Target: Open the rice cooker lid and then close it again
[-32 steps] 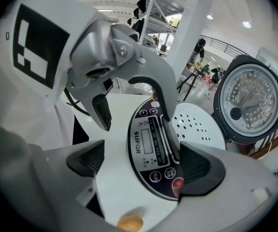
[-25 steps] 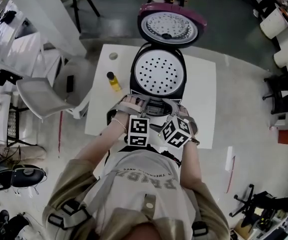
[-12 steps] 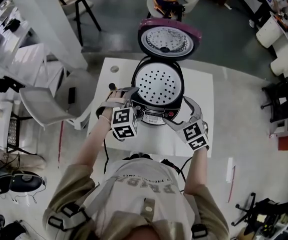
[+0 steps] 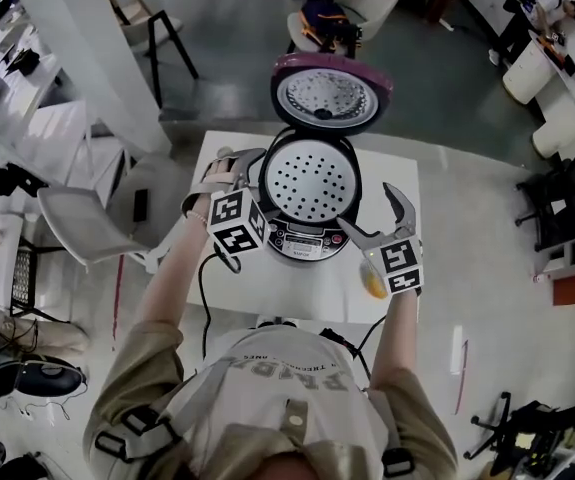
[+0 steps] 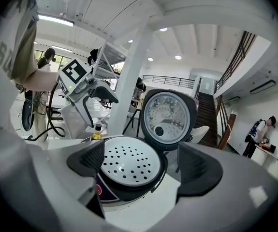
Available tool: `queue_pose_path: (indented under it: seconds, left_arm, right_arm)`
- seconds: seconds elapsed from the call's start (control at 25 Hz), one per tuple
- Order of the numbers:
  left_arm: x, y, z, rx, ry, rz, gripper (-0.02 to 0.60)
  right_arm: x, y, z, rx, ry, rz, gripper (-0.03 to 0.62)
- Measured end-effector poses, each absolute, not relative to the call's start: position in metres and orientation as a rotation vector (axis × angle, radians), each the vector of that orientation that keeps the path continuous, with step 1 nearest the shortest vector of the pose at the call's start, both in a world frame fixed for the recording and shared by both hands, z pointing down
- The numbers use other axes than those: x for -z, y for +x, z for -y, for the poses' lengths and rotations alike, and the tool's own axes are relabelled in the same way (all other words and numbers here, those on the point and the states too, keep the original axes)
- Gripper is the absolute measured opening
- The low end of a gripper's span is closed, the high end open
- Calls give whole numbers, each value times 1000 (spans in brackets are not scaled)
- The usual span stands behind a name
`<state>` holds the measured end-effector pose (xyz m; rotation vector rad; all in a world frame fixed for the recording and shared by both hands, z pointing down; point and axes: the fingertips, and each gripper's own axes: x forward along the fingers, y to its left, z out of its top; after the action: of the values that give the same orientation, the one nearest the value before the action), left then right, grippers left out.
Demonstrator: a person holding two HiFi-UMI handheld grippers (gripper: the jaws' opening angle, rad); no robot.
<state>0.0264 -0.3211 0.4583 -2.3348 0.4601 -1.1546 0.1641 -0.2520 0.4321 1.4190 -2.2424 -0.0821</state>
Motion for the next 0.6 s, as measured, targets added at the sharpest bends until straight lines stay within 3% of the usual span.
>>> queue_pose_path:
  seconds: [0.6]
  left_arm:
    - [-416, 34, 395, 954, -2504, -644, 537]
  right_arm:
    - [-406, 209, 299, 82, 1570, 2258, 457]
